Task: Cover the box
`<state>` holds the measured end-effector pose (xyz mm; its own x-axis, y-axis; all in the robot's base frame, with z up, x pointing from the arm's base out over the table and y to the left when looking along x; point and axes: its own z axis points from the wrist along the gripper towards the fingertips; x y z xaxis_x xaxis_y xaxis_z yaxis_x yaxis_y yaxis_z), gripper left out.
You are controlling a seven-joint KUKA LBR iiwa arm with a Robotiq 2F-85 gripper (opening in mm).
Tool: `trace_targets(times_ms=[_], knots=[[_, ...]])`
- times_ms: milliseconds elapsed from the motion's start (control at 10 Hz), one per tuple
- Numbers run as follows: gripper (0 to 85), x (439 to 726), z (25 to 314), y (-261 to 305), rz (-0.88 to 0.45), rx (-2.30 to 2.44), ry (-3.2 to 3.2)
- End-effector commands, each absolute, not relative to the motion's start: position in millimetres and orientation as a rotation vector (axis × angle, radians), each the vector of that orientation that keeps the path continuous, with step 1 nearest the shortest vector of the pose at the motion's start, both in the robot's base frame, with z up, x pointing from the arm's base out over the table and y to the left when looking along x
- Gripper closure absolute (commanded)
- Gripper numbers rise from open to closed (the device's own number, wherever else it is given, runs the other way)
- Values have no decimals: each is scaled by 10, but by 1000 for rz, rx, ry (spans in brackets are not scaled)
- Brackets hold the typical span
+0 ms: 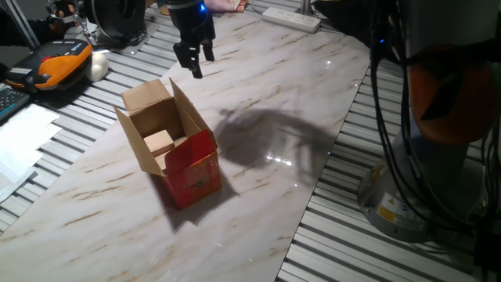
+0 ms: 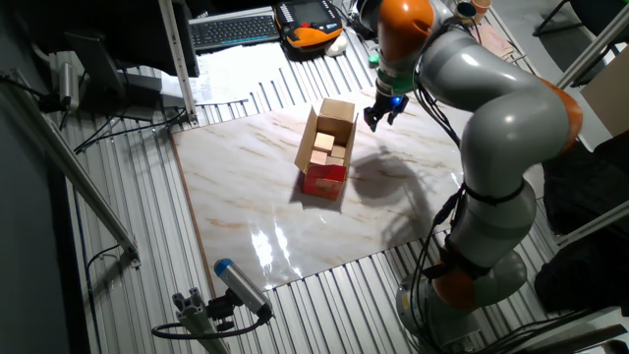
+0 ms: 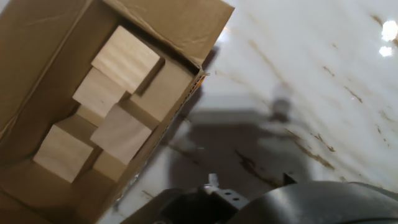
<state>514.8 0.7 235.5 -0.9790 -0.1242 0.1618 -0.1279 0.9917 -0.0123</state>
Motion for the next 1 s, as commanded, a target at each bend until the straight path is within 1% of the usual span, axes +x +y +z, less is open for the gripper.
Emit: trace_targets(times_ms=[0,900], knots=[[850,5149,2358,7,34,190,-2974],[850,5148,2358,7,32,171,-2978]])
